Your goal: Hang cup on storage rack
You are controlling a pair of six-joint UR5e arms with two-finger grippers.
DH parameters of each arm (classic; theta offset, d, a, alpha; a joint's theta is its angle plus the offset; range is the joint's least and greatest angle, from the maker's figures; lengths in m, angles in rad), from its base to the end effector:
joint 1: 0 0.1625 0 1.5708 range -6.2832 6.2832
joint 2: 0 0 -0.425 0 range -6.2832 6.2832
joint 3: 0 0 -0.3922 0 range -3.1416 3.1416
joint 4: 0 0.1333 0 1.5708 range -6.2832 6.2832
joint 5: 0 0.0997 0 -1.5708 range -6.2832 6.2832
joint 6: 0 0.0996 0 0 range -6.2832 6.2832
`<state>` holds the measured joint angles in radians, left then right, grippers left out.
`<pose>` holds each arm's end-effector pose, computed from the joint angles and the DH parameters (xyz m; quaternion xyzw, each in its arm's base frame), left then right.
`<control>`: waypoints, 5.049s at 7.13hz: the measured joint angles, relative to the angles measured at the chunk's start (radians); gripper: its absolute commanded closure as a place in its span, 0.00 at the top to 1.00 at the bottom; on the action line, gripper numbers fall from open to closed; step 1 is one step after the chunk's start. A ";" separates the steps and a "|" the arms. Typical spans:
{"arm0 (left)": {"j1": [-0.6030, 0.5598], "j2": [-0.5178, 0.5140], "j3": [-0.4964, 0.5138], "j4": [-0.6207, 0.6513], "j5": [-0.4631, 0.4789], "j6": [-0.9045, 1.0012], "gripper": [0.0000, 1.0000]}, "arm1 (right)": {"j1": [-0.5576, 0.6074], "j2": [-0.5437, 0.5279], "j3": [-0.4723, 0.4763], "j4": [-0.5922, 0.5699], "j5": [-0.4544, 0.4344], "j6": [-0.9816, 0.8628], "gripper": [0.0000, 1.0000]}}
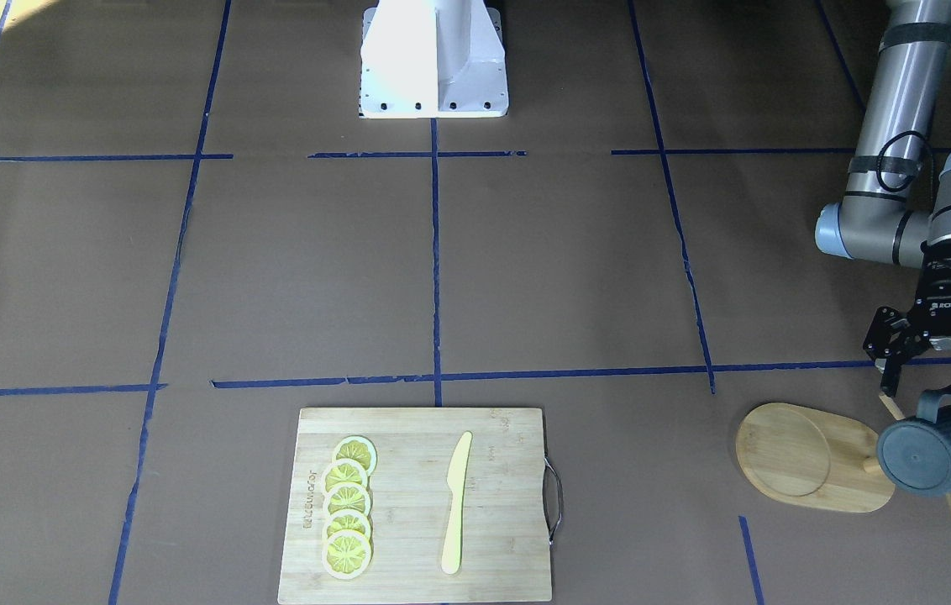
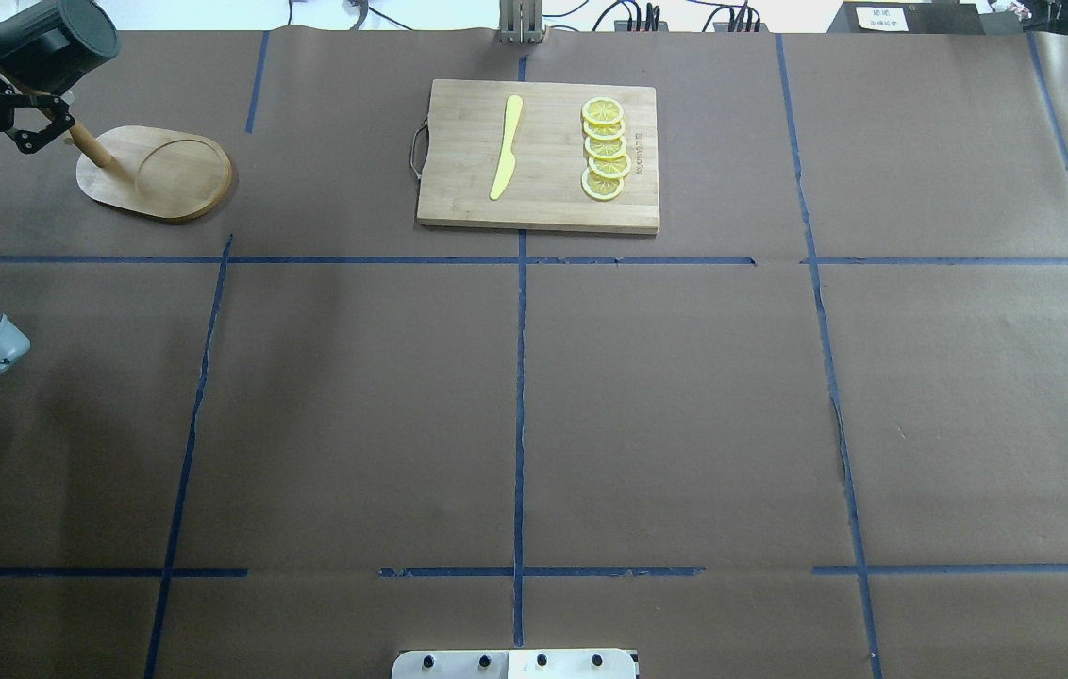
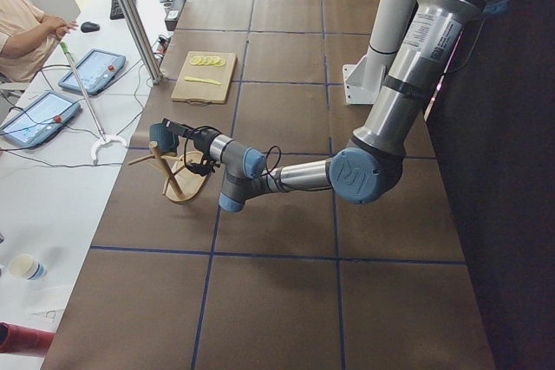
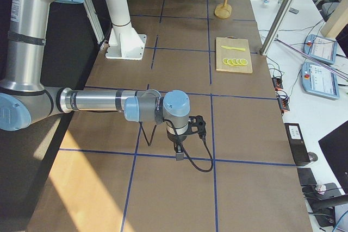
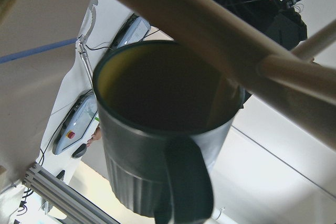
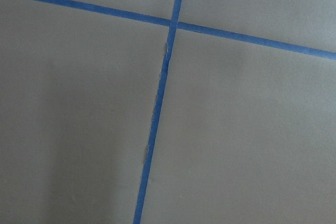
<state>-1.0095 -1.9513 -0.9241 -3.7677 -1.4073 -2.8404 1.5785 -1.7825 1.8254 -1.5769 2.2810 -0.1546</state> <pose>0.1891 -0.5817 0.5324 -0.0602 0.8186 -0.5434 0.1761 0.0715 -0.4044 0.6330 0.0454 -0.3451 -0.0752 0.9345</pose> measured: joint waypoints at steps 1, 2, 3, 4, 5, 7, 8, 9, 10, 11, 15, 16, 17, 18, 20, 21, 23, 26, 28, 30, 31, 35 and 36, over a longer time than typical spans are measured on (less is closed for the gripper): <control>-0.001 0.017 -0.010 -0.034 -0.001 0.001 1.00 | 0.000 0.000 0.000 0.000 0.000 0.001 1.00; -0.001 0.048 -0.047 -0.063 -0.004 0.011 1.00 | 0.000 0.000 0.000 0.000 0.000 0.001 1.00; -0.002 0.088 -0.109 -0.076 -0.035 0.050 1.00 | 0.000 0.000 0.000 0.000 0.000 0.002 1.00; -0.004 0.130 -0.180 -0.077 -0.112 0.126 1.00 | 0.000 0.000 -0.001 0.000 0.001 0.003 1.00; -0.011 0.168 -0.245 -0.074 -0.198 0.223 1.00 | 0.000 0.000 -0.001 0.000 0.001 0.003 1.00; -0.050 0.229 -0.323 -0.051 -0.390 0.525 1.00 | 0.000 0.000 -0.002 0.000 0.002 0.003 1.00; -0.085 0.249 -0.342 0.000 -0.509 0.741 1.00 | 0.000 0.000 -0.003 0.000 0.002 0.003 1.00; -0.127 0.263 -0.351 0.077 -0.638 0.981 1.00 | 0.000 0.000 -0.003 0.000 0.003 0.004 1.00; -0.171 0.271 -0.355 0.164 -0.746 1.212 1.00 | 0.000 0.000 -0.004 -0.001 0.004 0.004 1.00; -0.212 0.281 -0.357 0.259 -0.819 1.455 1.00 | -0.001 0.000 -0.005 -0.001 0.005 0.005 1.00; -0.363 0.354 -0.363 0.711 -0.868 2.430 1.00 | -0.002 0.000 -0.010 -0.003 0.005 0.005 1.00; -0.399 0.357 -0.366 0.837 -0.862 2.631 1.00 | -0.002 0.000 -0.010 -0.003 0.005 0.004 1.00; -0.432 0.357 -0.375 0.960 -0.828 2.830 1.00 | -0.001 0.000 -0.010 -0.003 0.005 0.004 1.00; -0.460 0.358 -0.406 1.083 -0.735 3.024 1.00 | -0.001 0.000 -0.010 -0.002 0.006 0.004 1.00; -0.490 0.388 -0.501 1.303 -0.397 3.396 1.00 | -0.001 0.000 -0.010 -0.001 0.006 0.003 1.00; -0.495 0.399 -0.526 1.394 -0.274 3.516 1.00 | -0.001 0.000 -0.010 0.000 0.005 0.003 1.00; -0.524 0.396 -0.545 1.667 -0.223 3.503 1.00 | -0.001 0.000 -0.011 0.000 0.004 0.002 1.00; -0.570 0.411 -0.555 1.990 -0.655 3.079 1.00 | -0.001 0.000 -0.012 -0.001 0.003 0.002 1.00; -0.574 0.419 -0.598 2.119 -0.877 2.924 1.00 | -0.002 -0.001 -0.012 -0.002 0.003 0.004 1.00; -0.575 0.444 -0.676 2.179 -0.926 2.887 1.00 | -0.001 -0.001 -0.012 -0.002 0.003 0.005 1.00; -0.575 0.458 -0.699 2.186 -0.929 2.886 1.00 | -0.001 -0.001 -0.012 -0.002 0.004 0.006 0.99; -0.574 0.471 -0.739 2.189 -0.938 2.891 1.00 | -0.001 -0.002 -0.012 -0.005 0.002 0.020 0.98; -0.574 0.480 -0.750 2.181 -0.939 2.892 1.00 | -0.001 -0.002 -0.012 -0.007 0.002 0.020 0.99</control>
<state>-1.5831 -1.4716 -1.6740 -1.5865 -2.3463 0.0517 1.5778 -1.7845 1.8132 -1.5843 2.2825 -0.1348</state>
